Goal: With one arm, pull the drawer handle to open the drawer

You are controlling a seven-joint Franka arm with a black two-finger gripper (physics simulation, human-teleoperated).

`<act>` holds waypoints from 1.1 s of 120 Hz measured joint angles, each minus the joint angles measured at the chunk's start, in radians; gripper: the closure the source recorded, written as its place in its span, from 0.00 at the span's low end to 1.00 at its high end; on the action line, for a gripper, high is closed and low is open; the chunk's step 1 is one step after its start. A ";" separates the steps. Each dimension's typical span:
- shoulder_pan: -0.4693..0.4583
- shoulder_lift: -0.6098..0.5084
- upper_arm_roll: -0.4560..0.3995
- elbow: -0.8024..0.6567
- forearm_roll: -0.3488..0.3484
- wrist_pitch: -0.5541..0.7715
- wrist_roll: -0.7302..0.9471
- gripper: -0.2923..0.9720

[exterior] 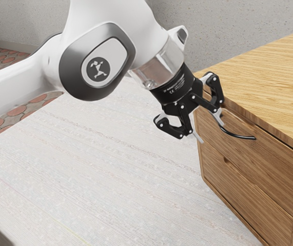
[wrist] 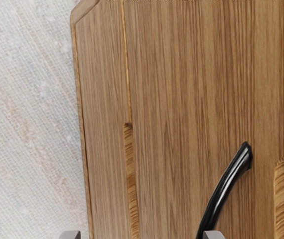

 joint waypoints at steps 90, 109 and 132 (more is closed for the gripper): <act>0.060 -0.005 -0.055 0.011 -0.010 0.016 0.002 0.62; 0.039 0.001 -0.055 0.011 -0.011 0.024 0.002 0.62; 0.017 0.005 -0.055 0.008 -0.014 0.029 0.004 0.62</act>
